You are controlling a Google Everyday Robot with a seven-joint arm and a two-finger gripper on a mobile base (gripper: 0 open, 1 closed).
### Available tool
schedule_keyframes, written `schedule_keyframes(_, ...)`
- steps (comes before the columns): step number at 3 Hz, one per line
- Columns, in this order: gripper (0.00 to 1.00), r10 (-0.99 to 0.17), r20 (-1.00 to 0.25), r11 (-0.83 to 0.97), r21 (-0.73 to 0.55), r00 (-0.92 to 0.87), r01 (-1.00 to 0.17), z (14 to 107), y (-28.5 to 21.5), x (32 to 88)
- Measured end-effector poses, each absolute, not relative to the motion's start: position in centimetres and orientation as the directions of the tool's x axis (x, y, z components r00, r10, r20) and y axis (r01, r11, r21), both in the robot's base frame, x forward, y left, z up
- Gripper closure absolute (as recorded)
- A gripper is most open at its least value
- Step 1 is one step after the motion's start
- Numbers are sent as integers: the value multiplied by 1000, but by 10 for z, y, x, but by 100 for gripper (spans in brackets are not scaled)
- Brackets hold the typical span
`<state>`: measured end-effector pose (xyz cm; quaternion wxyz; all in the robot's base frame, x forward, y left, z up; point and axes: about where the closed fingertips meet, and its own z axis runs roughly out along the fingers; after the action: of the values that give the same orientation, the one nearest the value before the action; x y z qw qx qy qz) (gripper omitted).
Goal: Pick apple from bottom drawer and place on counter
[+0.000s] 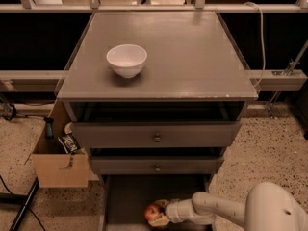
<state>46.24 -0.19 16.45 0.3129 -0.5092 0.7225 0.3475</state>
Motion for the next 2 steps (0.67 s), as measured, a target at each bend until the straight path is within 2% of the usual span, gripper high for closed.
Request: schedule_keyframes(2, 100, -469, -848, 255, 135, -245, -958, 244, -57, 446)
